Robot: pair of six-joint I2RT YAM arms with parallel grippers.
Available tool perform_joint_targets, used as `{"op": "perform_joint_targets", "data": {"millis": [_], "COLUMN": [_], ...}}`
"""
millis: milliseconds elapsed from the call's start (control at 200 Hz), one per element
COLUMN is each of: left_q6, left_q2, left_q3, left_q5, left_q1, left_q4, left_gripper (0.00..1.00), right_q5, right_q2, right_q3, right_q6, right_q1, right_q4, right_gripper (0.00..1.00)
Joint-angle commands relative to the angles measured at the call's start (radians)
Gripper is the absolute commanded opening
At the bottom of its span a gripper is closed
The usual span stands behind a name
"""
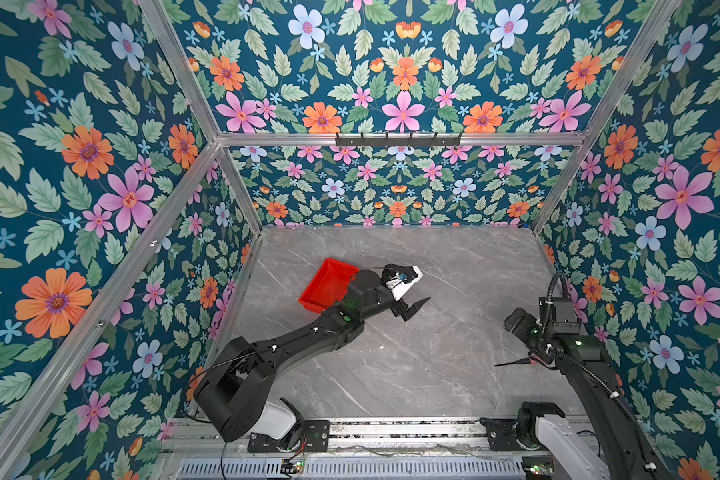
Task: Put the screwdriver in the bin
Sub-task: Pick up the screwdriver from the bottom-right of the table.
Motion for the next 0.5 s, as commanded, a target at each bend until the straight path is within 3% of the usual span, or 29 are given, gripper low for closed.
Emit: {"op": "perform_joint_targets", "data": {"millis": [0, 145, 340, 495], "left_q6": [0.048, 0.063, 0.058, 0.052], "left_q2": [0.020, 0.037, 0.069, 0.100], "left_q3": [0.025, 0.034, 0.043, 0.060], "left_q5": [0.045, 0.046, 0.042, 0.054], "left_q1": [-0.057, -0.130, -0.194, -0.222], "left_q4": [-0.076, -0.109, -0.106, -0.097], "left_gripper": [1.00, 1.00, 1.00, 1.00], "right_q5": [-0.085, -0.264, -0.121, -0.146], "right_q2": [0.000, -0.018, 0.036, 0.117], "right_q3": [-0.015, -0.116, -0.140, -0.167], "right_q6": [0.034, 0.102, 0.132, 0.126], "right_q1": [-0.018, -0.205, -0.230, -0.363], "right_q4": [-0.074, -0.037, -0.047, 0.019], "right_gripper": [0.99, 0.99, 0.99, 0.91]}}
